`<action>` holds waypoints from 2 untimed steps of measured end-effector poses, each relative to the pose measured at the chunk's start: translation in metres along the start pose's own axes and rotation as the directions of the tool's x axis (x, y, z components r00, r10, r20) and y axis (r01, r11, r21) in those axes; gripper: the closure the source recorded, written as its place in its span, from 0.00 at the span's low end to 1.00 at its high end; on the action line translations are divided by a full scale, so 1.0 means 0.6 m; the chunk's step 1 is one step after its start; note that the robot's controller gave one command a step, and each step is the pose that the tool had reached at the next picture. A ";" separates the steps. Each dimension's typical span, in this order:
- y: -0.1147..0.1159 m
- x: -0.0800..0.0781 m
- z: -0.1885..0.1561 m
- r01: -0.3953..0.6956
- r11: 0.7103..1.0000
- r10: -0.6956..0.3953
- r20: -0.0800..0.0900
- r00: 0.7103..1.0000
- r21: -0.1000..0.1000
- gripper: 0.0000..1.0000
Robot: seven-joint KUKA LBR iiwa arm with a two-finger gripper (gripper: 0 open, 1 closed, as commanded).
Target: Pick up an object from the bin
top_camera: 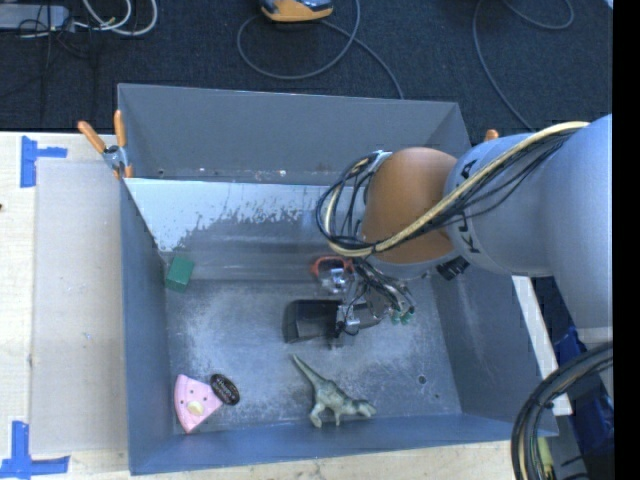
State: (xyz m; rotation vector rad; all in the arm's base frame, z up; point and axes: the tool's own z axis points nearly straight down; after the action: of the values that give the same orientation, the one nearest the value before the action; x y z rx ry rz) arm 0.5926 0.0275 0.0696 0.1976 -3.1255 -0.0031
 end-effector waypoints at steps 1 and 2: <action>-0.001 0.006 -0.080 -0.008 1.000 0.008 -0.008 1.000 0.000 1.00; -0.016 -0.010 -0.138 -0.022 1.000 0.022 0.003 1.000 0.001 1.00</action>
Offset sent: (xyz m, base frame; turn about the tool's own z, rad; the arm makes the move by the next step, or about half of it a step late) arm 0.0181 -0.0217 0.0605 0.0380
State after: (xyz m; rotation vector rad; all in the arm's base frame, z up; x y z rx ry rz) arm 0.6004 0.0188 0.1522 0.1637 -3.1304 -0.0023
